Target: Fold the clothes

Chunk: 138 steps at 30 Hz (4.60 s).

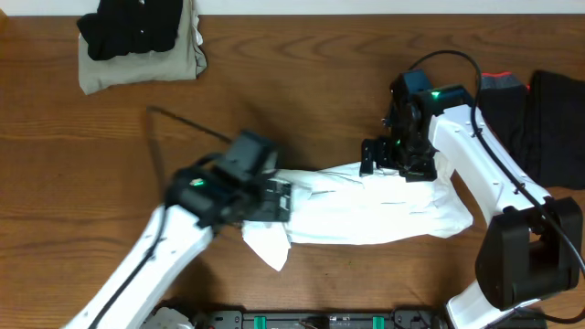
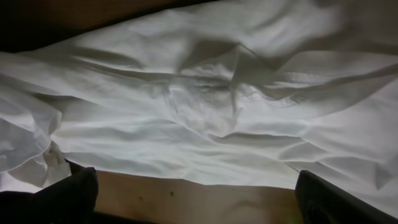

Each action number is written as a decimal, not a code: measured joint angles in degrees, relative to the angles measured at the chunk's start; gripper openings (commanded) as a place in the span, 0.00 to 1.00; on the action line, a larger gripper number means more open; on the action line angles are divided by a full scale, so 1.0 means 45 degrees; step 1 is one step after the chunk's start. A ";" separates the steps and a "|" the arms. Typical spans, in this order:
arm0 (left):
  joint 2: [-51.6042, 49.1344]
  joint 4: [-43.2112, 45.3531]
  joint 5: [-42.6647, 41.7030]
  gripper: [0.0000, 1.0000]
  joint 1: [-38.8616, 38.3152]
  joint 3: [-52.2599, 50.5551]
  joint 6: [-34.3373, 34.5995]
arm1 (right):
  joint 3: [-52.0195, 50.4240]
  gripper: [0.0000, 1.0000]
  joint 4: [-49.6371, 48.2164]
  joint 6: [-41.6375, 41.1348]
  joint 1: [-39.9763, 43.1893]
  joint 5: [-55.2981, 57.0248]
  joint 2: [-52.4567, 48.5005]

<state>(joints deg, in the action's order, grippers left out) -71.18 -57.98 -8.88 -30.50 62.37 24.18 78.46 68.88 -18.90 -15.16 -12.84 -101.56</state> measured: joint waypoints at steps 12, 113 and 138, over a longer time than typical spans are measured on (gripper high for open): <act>0.0928 -0.1491 0.0680 0.98 0.6732 -0.0005 0.0729 | -0.0049 0.98 -0.1724 -0.0049 -0.3502 -0.1185 0.0000; 0.0933 -0.2375 0.1137 0.98 0.9160 -0.0199 0.0976 | 0.2050 0.64 -0.0923 -0.0811 -0.7805 0.1783 -0.0782; 0.0933 -0.2467 0.1219 0.98 0.9160 -0.0204 0.1005 | 0.0151 0.78 -0.3230 -0.6305 -1.1448 0.0719 -0.0801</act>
<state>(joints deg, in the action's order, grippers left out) -66.98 -69.08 -3.40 10.72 61.45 28.71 79.13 54.35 -47.27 -66.67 -9.61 -105.16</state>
